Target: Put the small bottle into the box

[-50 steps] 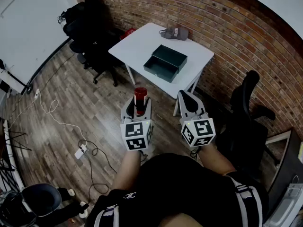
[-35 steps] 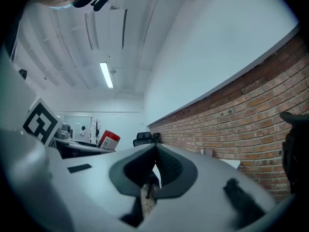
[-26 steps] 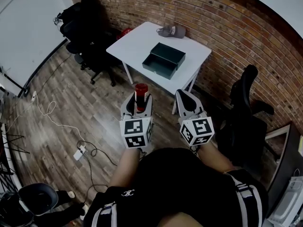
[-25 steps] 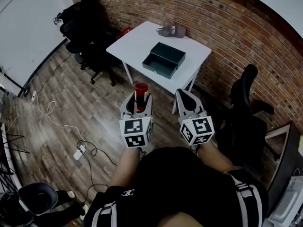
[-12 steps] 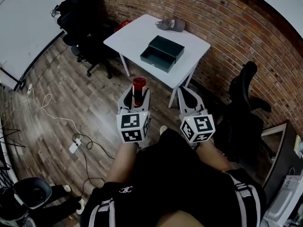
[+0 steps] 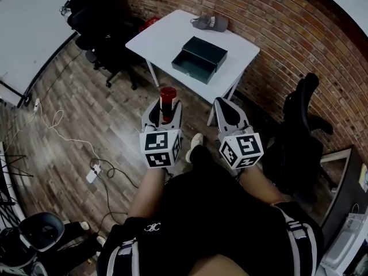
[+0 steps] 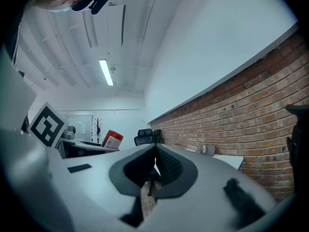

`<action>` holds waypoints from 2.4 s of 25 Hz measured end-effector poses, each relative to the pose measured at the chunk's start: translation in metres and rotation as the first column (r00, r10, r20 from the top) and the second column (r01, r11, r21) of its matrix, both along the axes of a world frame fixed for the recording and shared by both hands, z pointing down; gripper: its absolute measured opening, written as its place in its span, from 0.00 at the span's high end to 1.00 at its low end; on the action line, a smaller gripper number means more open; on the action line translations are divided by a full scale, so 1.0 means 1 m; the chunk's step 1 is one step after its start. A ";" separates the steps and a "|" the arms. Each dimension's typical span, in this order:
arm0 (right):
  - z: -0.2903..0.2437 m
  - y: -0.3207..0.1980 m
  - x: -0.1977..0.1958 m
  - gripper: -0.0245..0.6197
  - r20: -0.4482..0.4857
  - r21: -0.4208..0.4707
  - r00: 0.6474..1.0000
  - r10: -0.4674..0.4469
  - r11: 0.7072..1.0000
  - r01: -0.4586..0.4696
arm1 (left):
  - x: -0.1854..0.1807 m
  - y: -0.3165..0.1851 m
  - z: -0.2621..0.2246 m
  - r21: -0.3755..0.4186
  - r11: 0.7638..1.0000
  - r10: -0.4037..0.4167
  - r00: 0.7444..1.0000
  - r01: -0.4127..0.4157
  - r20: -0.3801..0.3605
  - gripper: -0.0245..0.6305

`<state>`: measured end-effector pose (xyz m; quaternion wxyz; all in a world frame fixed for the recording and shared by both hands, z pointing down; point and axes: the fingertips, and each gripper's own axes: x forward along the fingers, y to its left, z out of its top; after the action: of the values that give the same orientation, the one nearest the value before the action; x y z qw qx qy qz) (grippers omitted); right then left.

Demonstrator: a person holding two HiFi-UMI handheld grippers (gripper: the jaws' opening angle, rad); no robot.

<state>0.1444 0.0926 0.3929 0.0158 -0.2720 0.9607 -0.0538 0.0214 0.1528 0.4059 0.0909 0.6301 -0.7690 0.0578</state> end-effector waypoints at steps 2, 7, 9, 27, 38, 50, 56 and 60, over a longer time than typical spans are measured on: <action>0.000 -0.004 -0.005 0.91 0.001 -0.002 1.000 0.003 1.000 -0.003 | -0.004 -0.005 0.000 0.003 1.000 0.007 1.000 -0.007 -0.001 0.62; 0.012 -0.013 -0.019 0.91 -0.031 -0.009 1.000 0.001 1.000 -0.001 | -0.018 -0.023 0.008 0.002 1.000 0.021 0.999 -0.021 -0.036 0.62; 0.014 -0.023 -0.022 0.91 -0.038 -0.016 0.999 0.014 1.000 -0.014 | -0.023 -0.032 0.011 0.004 0.999 0.039 0.997 -0.038 -0.071 0.62; -0.002 -0.126 -0.131 0.91 -0.034 -0.003 0.999 0.017 1.000 -0.017 | -0.119 -0.132 -0.008 0.014 0.995 0.095 0.993 -0.094 -0.075 0.62; 0.002 -0.199 -0.166 0.91 -0.051 -0.017 0.997 0.055 0.998 -0.056 | -0.154 -0.204 0.003 -0.029 0.989 0.141 0.983 -0.146 -0.118 0.62; 0.015 -0.281 -0.189 0.91 -0.056 -0.037 0.995 0.078 0.996 -0.080 | -0.173 -0.288 0.013 -0.059 0.978 0.194 0.974 -0.201 -0.117 0.62; 0.024 -0.297 -0.188 0.91 -0.084 -0.050 0.992 0.092 0.994 -0.097 | -0.174 -0.312 0.026 -0.086 0.967 0.224 0.962 -0.239 -0.155 0.62; 0.030 -0.310 -0.180 0.91 -0.090 -0.067 0.985 0.150 0.985 -0.156 | -0.173 -0.328 0.027 -0.074 0.955 0.273 0.949 -0.287 -0.158 0.62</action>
<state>-0.0361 -0.2177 0.4230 -0.0308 -0.3475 0.9340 -0.0763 -0.1511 -0.1751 0.4325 0.1679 0.7304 -0.6593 0.0605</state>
